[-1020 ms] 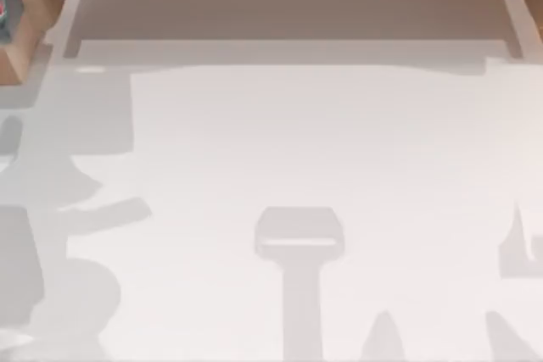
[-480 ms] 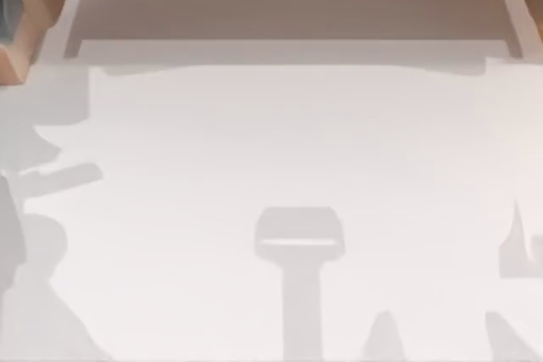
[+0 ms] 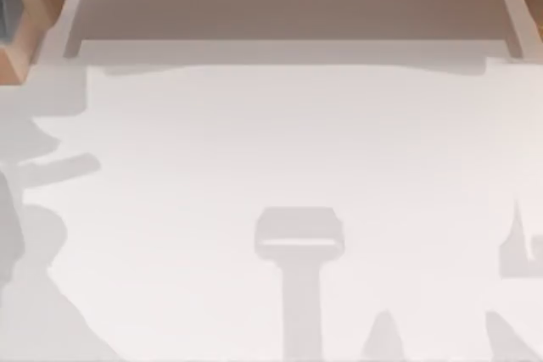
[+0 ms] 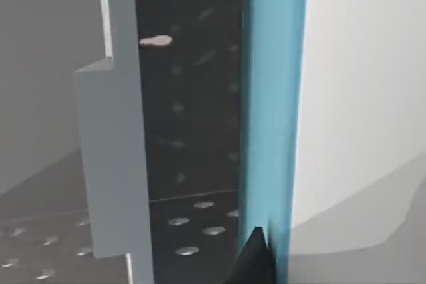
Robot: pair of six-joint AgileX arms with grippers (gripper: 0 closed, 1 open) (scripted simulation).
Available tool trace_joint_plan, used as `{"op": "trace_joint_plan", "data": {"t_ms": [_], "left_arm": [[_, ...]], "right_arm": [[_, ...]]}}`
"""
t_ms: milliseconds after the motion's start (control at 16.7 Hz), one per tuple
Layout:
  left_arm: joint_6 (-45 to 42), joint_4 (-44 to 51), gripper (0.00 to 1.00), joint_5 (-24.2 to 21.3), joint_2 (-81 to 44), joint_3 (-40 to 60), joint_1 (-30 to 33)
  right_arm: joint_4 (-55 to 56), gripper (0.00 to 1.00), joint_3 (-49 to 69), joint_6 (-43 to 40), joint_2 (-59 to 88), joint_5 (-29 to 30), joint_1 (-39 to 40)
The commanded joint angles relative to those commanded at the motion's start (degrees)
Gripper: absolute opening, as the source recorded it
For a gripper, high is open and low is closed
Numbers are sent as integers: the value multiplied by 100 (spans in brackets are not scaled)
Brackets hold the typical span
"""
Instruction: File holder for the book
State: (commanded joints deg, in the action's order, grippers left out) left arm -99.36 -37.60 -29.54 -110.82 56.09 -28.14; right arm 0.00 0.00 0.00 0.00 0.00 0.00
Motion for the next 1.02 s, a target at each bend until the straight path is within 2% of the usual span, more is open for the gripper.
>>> {"op": "trace_joint_plan", "data": {"t_ms": [420, 1020], "left_arm": [[48, 54, 0, 104, -336, 354, 153], [48, 54, 75, 104, -336, 354, 153]], "right_arm": [[0, 100, 0, 0, 0, 0, 0], [0, 100, 0, 0, 0, 0, 0]]}}
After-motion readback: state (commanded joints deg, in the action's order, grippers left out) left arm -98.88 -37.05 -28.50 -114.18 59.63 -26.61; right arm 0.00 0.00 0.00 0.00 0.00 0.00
